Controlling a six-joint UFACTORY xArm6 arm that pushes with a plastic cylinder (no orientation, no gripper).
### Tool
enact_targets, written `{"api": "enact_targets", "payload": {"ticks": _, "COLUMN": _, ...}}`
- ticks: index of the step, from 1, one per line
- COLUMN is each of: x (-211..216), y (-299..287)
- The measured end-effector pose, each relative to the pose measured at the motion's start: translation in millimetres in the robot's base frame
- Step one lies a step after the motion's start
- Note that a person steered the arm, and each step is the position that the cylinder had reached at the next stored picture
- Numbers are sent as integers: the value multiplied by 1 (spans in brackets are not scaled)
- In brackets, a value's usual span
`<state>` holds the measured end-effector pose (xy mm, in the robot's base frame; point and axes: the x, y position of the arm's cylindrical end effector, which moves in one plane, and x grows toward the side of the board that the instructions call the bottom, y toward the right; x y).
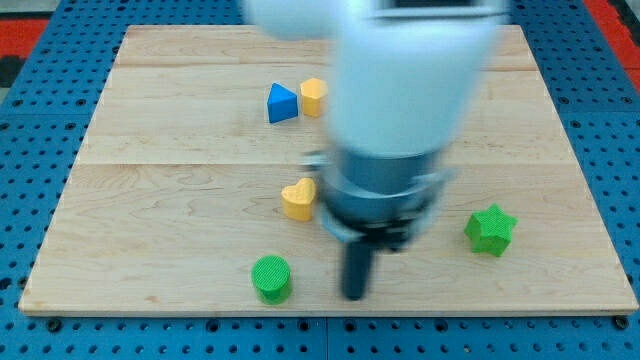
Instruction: Push the green circle towards the yellow heart
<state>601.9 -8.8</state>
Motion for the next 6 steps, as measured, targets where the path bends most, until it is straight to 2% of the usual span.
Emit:
{"api": "enact_targets", "payload": {"ticks": 1, "x": -5, "y": -136}}
{"api": "enact_targets", "payload": {"ticks": 2, "x": -1, "y": -191}}
{"api": "enact_targets", "payload": {"ticks": 3, "x": -18, "y": -273}}
{"api": "enact_targets", "payload": {"ticks": 4, "x": 0, "y": -189}}
{"api": "enact_targets", "payload": {"ticks": 5, "x": 5, "y": -141}}
{"api": "enact_targets", "payload": {"ticks": 6, "x": -8, "y": -200}}
